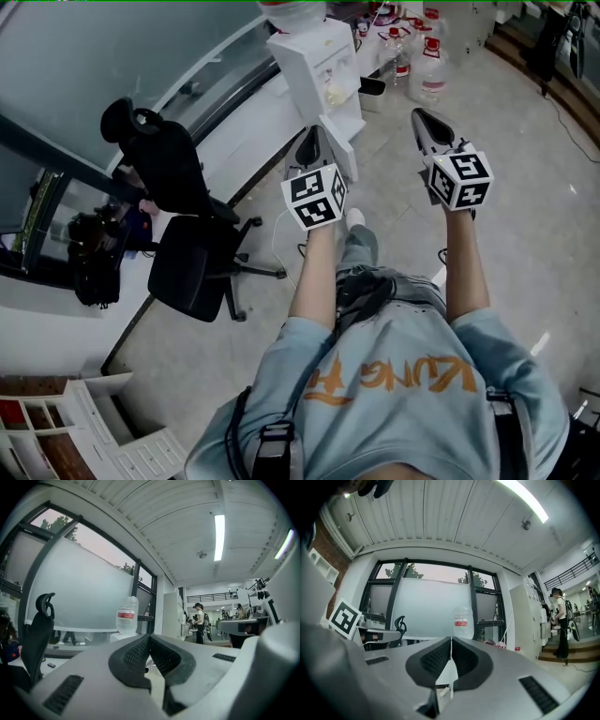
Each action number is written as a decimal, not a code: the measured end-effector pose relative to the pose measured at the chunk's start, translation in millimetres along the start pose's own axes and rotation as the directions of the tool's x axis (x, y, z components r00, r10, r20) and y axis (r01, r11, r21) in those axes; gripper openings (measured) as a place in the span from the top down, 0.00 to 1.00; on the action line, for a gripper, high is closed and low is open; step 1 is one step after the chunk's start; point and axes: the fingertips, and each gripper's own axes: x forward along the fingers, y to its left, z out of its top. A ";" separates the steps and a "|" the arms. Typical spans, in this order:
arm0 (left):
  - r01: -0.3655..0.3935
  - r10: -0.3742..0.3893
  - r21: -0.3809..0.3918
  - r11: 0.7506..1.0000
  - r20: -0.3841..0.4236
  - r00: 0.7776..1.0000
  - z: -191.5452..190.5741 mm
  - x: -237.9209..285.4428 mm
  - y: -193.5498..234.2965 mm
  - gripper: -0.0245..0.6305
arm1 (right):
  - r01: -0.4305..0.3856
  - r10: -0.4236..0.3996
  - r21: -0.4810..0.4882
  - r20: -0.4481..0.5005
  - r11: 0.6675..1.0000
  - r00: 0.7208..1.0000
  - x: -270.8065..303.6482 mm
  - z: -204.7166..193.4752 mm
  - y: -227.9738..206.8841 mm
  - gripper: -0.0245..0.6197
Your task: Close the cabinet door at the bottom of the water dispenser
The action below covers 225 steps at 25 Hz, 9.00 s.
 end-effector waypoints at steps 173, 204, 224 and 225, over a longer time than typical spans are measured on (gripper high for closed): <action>-0.237 -0.079 -0.295 0.926 -0.762 0.643 -601.7 495.9 57.7 0.95 | -0.326 0.280 0.096 -0.763 0.941 0.583 460.7 -680.7 -224.3 0.64; -0.316 0.049 -0.244 0.917 -0.717 0.695 -591.3 578.4 53.9 0.95 | -0.341 0.316 0.095 -0.658 0.935 0.684 613.9 -679.0 -294.3 0.75; -0.350 0.067 -0.254 0.901 -0.718 0.693 -589.8 586.1 61.7 0.95 | -0.296 0.292 0.107 -0.651 0.949 0.701 670.3 -686.6 -297.5 0.92; -0.355 0.072 -0.253 0.900 -0.718 0.693 -589.2 585.5 63.1 0.95 | -0.302 0.301 0.115 -0.651 0.946 0.697 669.1 -687.8 -293.7 0.92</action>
